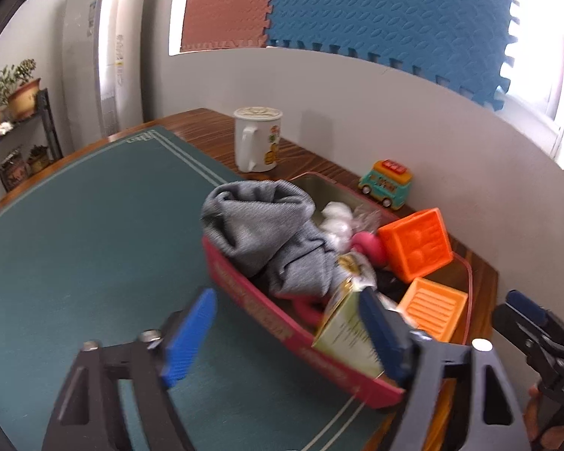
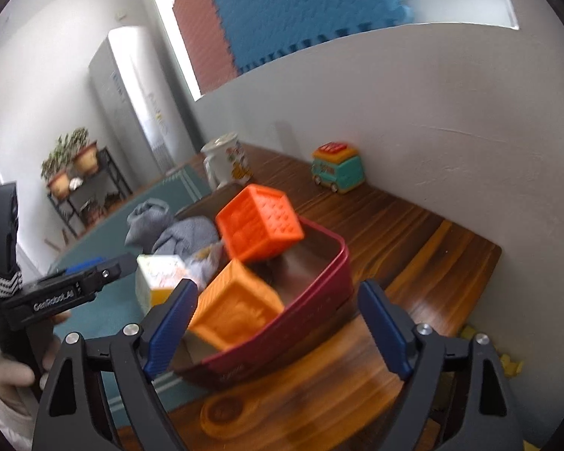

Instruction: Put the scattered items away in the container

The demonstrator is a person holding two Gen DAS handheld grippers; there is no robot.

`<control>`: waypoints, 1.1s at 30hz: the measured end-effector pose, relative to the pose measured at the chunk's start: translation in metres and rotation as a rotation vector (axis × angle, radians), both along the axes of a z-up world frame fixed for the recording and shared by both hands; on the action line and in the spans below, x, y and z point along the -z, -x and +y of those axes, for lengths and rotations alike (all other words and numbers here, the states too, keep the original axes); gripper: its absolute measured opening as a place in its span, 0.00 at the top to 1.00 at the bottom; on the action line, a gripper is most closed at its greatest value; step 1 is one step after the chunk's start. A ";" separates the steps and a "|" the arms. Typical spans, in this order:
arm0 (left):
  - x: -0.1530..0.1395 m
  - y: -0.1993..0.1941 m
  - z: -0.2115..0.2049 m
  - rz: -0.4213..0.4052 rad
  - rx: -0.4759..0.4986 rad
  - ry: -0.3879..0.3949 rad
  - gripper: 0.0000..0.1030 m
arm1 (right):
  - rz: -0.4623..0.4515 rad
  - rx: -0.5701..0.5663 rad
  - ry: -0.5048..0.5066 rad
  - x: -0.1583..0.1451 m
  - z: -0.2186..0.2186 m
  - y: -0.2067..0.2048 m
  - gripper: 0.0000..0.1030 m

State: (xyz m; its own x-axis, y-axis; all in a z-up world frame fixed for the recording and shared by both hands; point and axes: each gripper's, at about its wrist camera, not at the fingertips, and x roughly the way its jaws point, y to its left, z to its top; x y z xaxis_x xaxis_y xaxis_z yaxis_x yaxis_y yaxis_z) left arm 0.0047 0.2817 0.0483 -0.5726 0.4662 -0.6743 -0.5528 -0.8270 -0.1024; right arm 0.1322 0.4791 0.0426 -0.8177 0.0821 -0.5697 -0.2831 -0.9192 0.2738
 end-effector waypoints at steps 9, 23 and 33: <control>0.004 -0.007 -0.018 -0.011 -0.056 0.013 0.16 | -0.046 -0.073 -0.042 0.004 -0.034 -0.002 0.01; -0.002 -0.025 -0.027 0.025 -0.038 0.043 0.12 | -0.060 -0.073 -0.090 -0.006 -0.057 -0.009 0.01; -0.010 -0.036 -0.024 0.055 -0.018 0.050 0.12 | -0.044 -0.062 -0.124 -0.017 -0.063 -0.017 0.01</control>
